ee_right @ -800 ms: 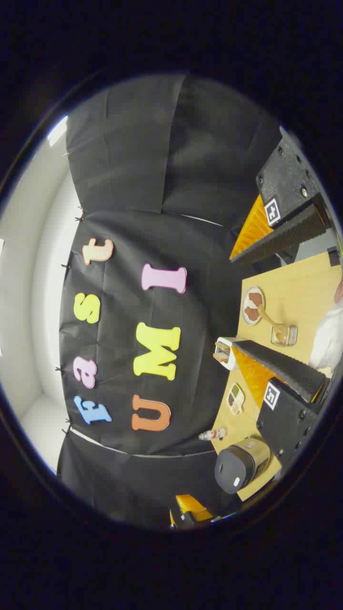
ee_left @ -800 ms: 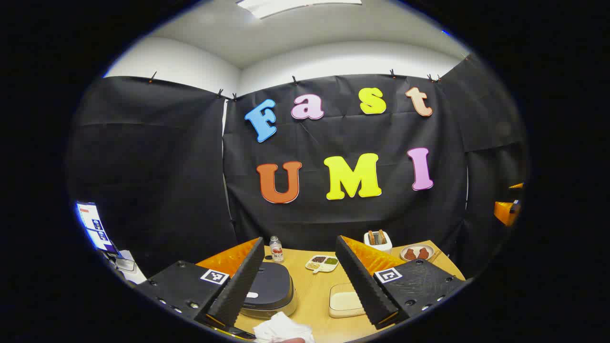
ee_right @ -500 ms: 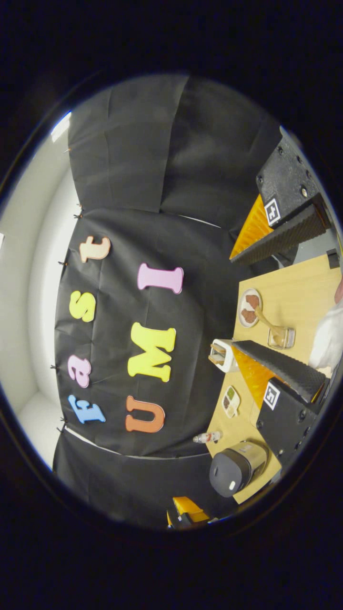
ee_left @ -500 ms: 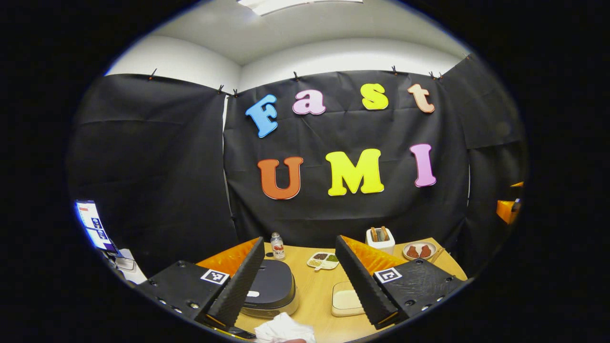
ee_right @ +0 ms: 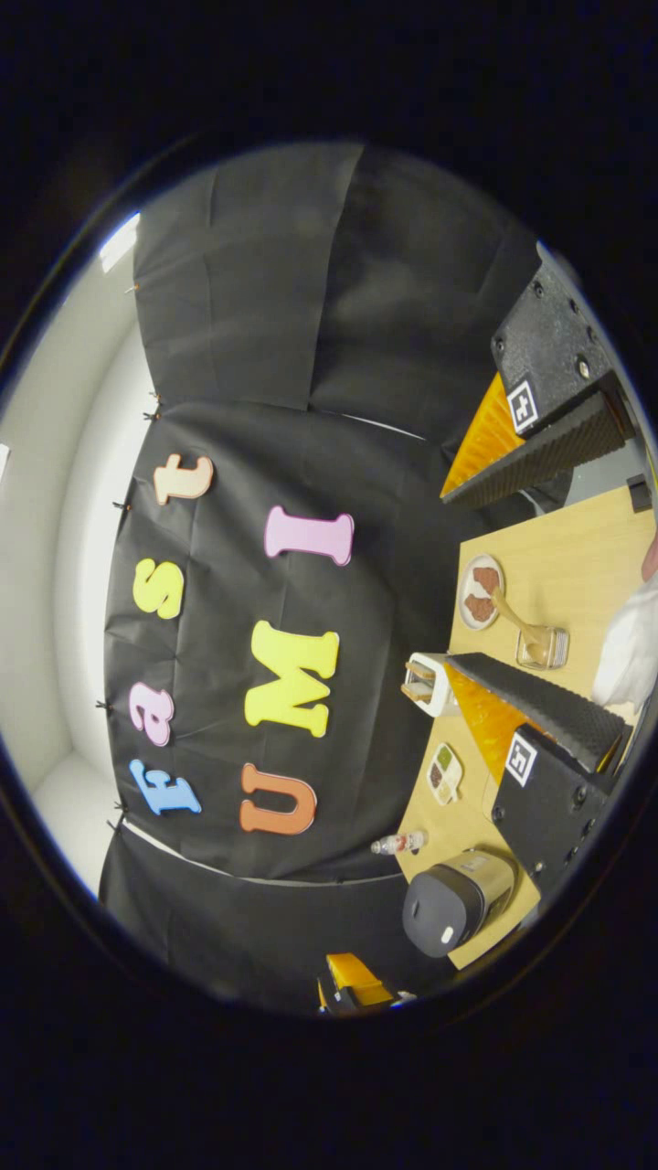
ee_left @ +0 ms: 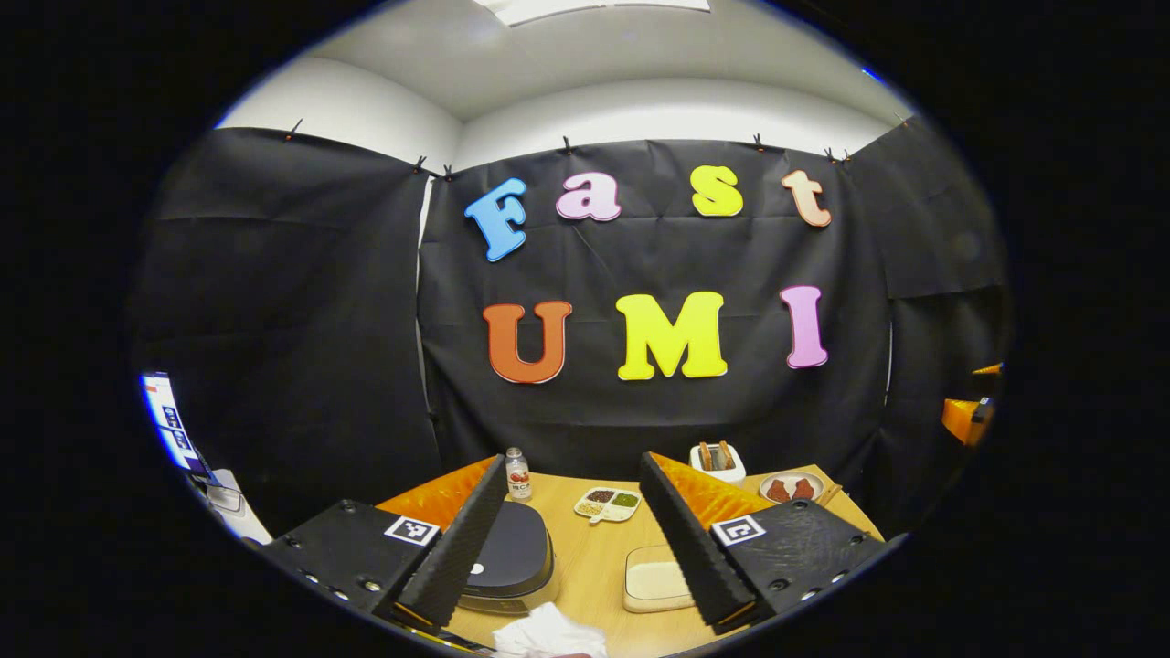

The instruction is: Close the left gripper, press the button to open the rice cooker; take a wooden spoon from the chopstick holder with the right hand, scoop a spoonful of rice and pour it into the rice cooker, then put the wooden spoon back into the chopstick holder.

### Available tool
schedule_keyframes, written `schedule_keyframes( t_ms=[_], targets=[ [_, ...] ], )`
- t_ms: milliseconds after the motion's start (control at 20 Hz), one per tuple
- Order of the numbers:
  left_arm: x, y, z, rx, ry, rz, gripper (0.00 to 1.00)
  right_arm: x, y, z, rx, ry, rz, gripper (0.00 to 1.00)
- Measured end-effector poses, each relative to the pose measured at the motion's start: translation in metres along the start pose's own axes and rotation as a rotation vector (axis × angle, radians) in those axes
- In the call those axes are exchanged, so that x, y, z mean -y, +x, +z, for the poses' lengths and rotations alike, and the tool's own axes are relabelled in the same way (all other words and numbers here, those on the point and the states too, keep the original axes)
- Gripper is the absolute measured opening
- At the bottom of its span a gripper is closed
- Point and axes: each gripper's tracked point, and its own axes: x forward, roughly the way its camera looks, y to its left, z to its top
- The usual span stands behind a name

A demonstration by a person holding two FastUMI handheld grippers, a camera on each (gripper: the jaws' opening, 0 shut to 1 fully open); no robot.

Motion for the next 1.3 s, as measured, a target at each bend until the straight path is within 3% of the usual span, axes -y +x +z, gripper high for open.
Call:
schedule_keyframes(
  t_ms=[100, 150, 200, 250, 300, 350, 450, 500, 550, 650, 700, 800, 850, 1000, 1300],
  targets=[
    [-0.001, 0.002, -0.002, -0.002, 0.01, 0.001, 0.87, 0.0, 0.001, -0.001, 0.001, -0.001, -0.004, 1.0],
    [0.002, 0.002, -0.003, -0.007, 0.007, -0.01, 0.99, -0.001, 0.001, -0.001, -0.002, 0.0, -0.006, 1.0],
    [0.003, 0.002, -0.004, -0.01, 0.007, -0.013, 0.87, -0.002, 0.002, -0.001, -0.002, 0.0, -0.002, 1.0],
    [0.002, 0.001, -0.005, -0.014, 0.013, -0.008, 0.87, -0.002, 0.002, 0.0, -0.005, -0.003, -0.005, 1.0],
    [0.0, 0.002, -0.004, -0.01, 0.022, -0.005, 0.75, -0.002, 0.003, -0.001, -0.005, -0.006, -0.004, 1.0],
    [0.001, 0.004, -0.005, -0.007, 0.026, -0.007, 0.74, -0.003, 0.003, -0.001, -0.007, -0.008, -0.004, 1.0],
    [-0.004, 0.002, -0.007, -0.003, 0.049, 0.015, 0.83, -0.004, 0.003, -0.002, -0.009, -0.01, -0.005, 1.0],
    [-0.005, 0.002, -0.006, -0.007, 0.052, 0.017, 0.62, -0.003, 0.005, -0.003, -0.012, -0.011, -0.006, 1.0],
    [-0.005, 0.004, -0.007, -0.011, 0.059, 0.025, 0.58, -0.005, 0.005, -0.003, -0.012, -0.011, -0.004, 1.0],
    [-0.022, 0.004, -0.005, 0.014, 0.083, 0.096, 0.22, -0.004, 0.005, -0.005, -0.016, -0.018, -0.007, 1.0],
    [-0.018, 0.004, -0.01, 0.0, 0.074, 0.075, 0.04, -0.004, 0.006, -0.007, -0.018, -0.02, -0.008, 1.0],
    [-0.029, 0.013, -0.016, -0.003, 0.068, 0.113, 0.06, -0.006, 0.008, -0.008, -0.025, -0.026, -0.006, 1.0],
    [-0.034, 0.011, -0.023, -0.038, 0.067, 0.118, 0.0, -0.007, 0.008, -0.008, -0.029, -0.032, -0.008, 1.0],
    [-0.057, 0.025, -0.054, -0.096, 0.082, 0.151, 0.0, -0.01, 0.012, -0.017, -0.048, -0.049, -0.007, 1.0],
    [-0.106, 0.053, -0.17, -0.372, 0.045, 0.237, 0.0, -0.036, 0.02, -0.039, -0.117, -0.139, 0.011, 1.0]
  ],
)
